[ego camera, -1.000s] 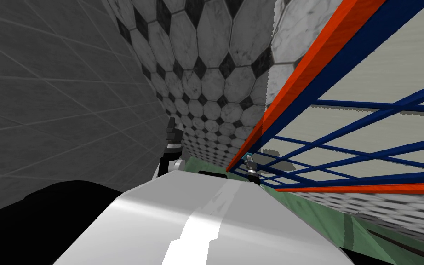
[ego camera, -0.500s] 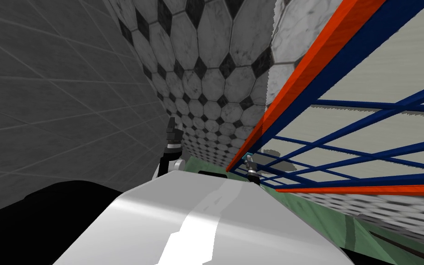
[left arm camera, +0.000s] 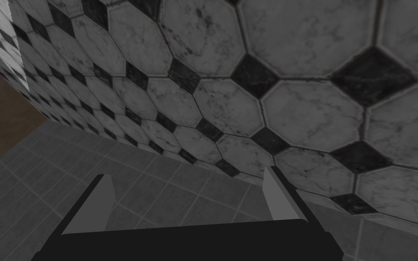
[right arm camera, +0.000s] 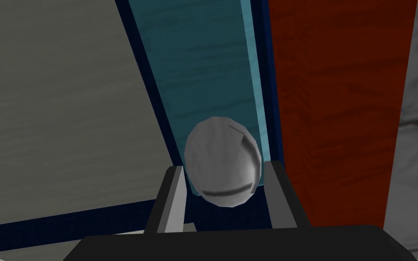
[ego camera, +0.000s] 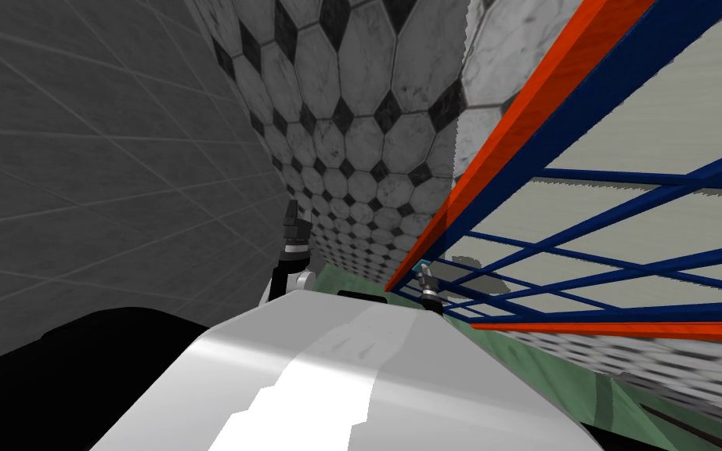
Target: Pull the door open
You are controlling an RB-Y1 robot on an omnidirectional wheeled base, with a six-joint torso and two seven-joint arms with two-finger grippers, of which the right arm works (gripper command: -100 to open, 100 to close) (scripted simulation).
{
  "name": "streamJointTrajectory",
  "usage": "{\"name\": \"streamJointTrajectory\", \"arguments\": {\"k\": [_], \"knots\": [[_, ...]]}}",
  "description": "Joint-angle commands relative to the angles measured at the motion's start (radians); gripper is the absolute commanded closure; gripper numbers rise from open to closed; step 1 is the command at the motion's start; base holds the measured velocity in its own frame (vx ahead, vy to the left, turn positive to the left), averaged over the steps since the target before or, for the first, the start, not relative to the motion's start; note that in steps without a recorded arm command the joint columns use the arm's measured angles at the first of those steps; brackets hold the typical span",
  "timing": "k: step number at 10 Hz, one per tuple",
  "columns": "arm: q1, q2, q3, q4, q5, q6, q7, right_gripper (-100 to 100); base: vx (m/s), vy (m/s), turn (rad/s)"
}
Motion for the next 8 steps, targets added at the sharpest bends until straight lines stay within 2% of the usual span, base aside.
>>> {"name": "streamJointTrajectory", "arguments": {"k": [1, 8], "knots": [[0.006, 0.002, 0.009, -0.006, -0.012, -0.004, -0.033, 100, -0.021, -0.014, 0.036], [0.034, -0.001, 0.05, -0.036, -0.086, -0.022, -0.21, 100, -0.038, -0.016, 0.056]]}}
